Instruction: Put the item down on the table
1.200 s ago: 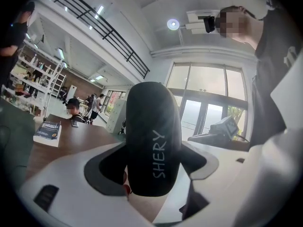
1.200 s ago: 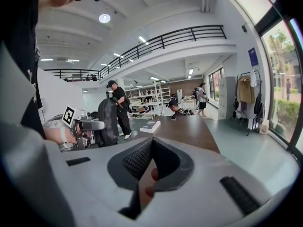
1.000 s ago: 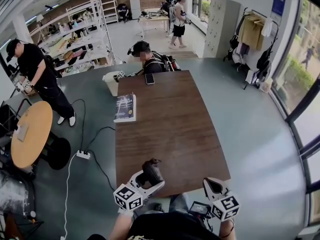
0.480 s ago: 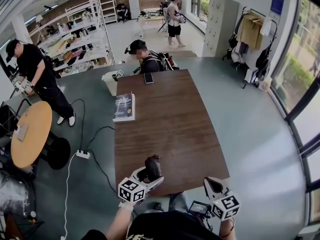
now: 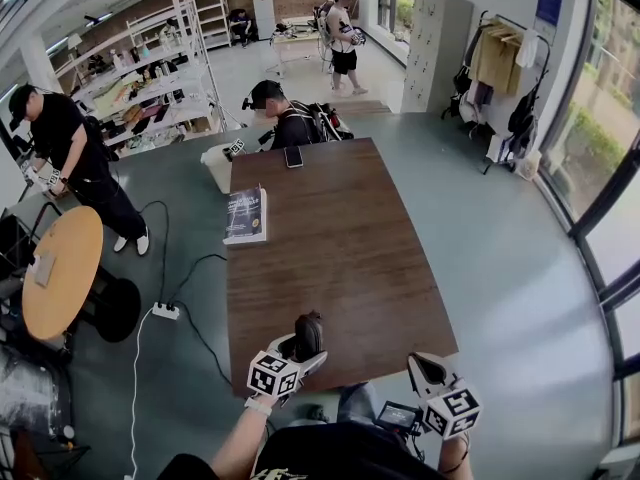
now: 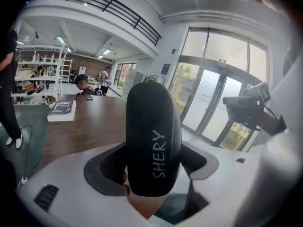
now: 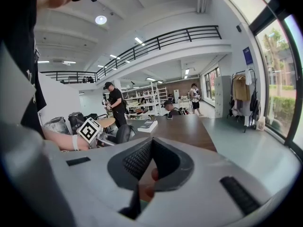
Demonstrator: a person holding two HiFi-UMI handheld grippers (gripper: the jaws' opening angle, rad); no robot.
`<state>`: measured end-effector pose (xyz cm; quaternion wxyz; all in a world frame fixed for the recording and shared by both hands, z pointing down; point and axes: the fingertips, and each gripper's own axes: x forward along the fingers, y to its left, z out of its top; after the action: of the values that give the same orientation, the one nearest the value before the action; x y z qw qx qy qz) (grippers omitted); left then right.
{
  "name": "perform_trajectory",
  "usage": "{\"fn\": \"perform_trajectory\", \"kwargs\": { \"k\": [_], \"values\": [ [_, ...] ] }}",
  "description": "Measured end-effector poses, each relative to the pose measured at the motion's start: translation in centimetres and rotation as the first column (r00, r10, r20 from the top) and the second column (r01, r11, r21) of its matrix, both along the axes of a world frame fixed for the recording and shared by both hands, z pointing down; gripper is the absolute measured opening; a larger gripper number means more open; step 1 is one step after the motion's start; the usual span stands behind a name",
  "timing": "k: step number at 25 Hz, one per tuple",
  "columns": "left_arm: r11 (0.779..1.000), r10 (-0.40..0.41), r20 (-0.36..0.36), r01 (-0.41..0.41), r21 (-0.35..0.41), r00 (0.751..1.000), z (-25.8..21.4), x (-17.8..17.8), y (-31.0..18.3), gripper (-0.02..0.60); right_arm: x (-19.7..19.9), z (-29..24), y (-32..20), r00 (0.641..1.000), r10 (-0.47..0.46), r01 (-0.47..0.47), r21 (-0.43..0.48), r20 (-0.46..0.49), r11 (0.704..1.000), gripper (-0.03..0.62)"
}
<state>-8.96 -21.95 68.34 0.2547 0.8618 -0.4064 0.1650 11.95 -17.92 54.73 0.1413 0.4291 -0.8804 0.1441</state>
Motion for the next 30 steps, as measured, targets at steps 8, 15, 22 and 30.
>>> {"fn": "perform_trajectory", "kwargs": {
  "k": [8, 15, 22, 30],
  "values": [
    [0.996, 0.037, 0.04, -0.033, -0.082, 0.999, 3.6, 1.2, -0.9, 0.342, 0.9, 0.1, -0.6, 1.0, 0.004, -0.004, -0.011, -0.007, 1.0, -0.015],
    [0.984, -0.004, 0.077, 0.017, -0.176, 0.997, 6.9, 0.2, -1.5, 0.342, 1.2, 0.6, -0.5, 1.0, 0.019, -0.019, -0.021, -0.015, 1.0, -0.015],
    [0.968, 0.005, 0.143, 0.032, -0.25, 0.99, 10.3, -0.6, -1.7, 0.342, 1.2, 0.8, -0.3, 0.999, 0.026, -0.027, -0.028, -0.023, 0.999, -0.015],
    [0.957, 0.085, 0.286, 0.002, -0.29, 0.955, 13.8, -0.6, -1.3, 0.342, 1.8, 1.0, -0.2, 0.999, 0.034, -0.035, -0.031, -0.026, 0.999, -0.015]
  ]
}}
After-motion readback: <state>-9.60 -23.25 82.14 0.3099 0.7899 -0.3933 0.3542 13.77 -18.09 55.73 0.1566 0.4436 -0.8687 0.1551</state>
